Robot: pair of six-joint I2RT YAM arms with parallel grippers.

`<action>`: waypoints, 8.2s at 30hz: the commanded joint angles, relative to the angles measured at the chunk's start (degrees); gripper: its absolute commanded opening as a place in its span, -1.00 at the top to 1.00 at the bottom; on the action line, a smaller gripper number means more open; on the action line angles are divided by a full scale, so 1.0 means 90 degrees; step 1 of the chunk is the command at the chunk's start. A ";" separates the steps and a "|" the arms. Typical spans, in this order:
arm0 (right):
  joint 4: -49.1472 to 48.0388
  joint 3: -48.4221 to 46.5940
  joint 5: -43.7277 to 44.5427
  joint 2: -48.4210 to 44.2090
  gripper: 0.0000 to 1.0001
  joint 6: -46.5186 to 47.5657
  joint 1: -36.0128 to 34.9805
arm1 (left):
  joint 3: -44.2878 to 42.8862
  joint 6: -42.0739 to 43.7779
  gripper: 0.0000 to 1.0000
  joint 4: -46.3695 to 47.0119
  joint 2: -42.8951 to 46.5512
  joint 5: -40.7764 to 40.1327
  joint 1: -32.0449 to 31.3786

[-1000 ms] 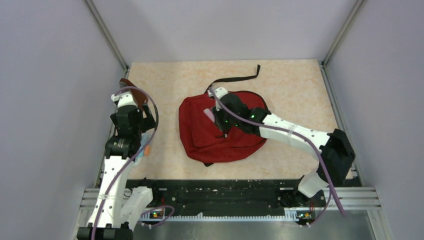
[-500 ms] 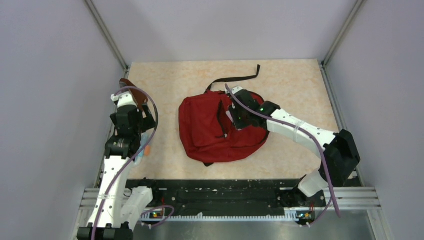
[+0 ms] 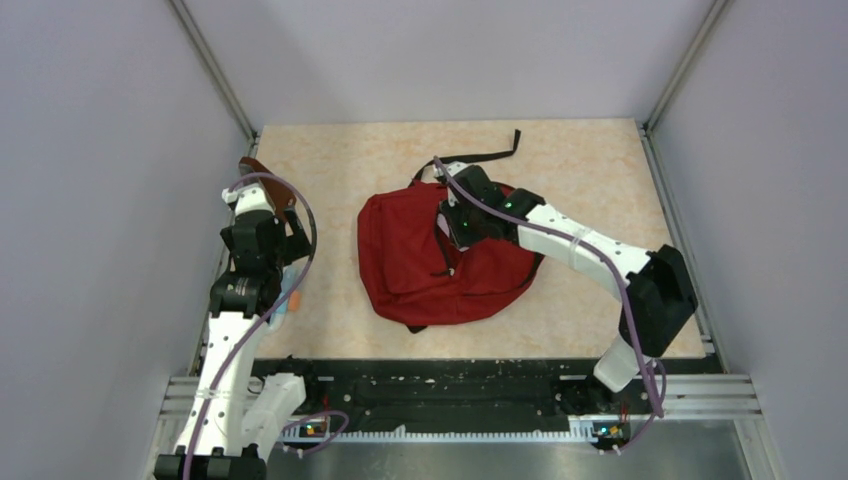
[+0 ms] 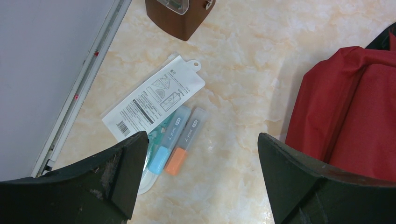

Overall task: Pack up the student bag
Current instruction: Place the stationery in the student bag, then pick up the stationery from the center of the board, then place the stationery in the student bag, then adjust the stationery at the center of the board.

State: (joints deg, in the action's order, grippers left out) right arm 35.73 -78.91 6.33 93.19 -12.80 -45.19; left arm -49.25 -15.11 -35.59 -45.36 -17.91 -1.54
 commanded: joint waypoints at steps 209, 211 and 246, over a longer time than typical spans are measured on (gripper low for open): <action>-0.3627 0.1908 -0.0992 -0.0961 -0.41 -0.0871 0.0696 | 0.1554 -0.2348 -0.84 0.2107 -0.1136 0.2050 -0.0929; -0.3632 0.2031 -0.0918 -0.1227 -0.44 -0.0842 0.0695 | 0.1741 -0.2438 -0.85 0.2195 -0.1119 0.1806 -0.0483; -0.4114 0.3046 -0.1079 -0.2420 -0.56 -0.0839 0.0705 | 0.2171 -0.2741 -0.95 0.2935 -0.2706 0.2206 0.1534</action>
State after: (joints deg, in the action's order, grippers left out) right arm 1.56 -51.35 -3.09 73.14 -20.10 -38.52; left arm -30.89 -37.63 -11.99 -69.93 -2.68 13.80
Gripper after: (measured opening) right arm 0.782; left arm 0.980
